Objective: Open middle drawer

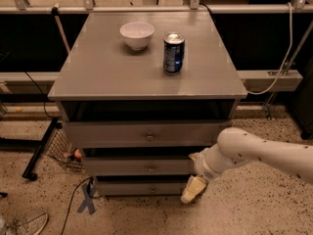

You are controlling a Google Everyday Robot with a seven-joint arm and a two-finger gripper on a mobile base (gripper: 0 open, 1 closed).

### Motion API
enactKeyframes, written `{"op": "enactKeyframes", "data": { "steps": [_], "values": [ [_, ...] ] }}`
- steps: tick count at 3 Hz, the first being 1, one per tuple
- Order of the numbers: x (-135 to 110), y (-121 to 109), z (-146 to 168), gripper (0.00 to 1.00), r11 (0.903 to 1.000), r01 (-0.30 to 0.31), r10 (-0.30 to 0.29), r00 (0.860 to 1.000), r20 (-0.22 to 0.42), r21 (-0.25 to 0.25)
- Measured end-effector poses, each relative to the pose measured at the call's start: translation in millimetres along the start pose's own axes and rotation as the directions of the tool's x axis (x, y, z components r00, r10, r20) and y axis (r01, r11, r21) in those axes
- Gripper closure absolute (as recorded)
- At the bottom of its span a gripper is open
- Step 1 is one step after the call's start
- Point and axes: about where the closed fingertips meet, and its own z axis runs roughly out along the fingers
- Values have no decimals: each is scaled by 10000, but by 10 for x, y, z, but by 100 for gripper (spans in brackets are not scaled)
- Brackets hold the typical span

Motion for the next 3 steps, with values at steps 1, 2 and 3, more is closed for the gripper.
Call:
{"op": "enactKeyframes", "data": {
  "steps": [1,2,3],
  "values": [
    [82,-126,230,0,9999,-137,135,9996,244,105],
    [89,-266,401,0,9987,-136,116,9991,406,493],
    [48,-439,570,0,9932,-96,50,9992,397,1157]
  ]
}}
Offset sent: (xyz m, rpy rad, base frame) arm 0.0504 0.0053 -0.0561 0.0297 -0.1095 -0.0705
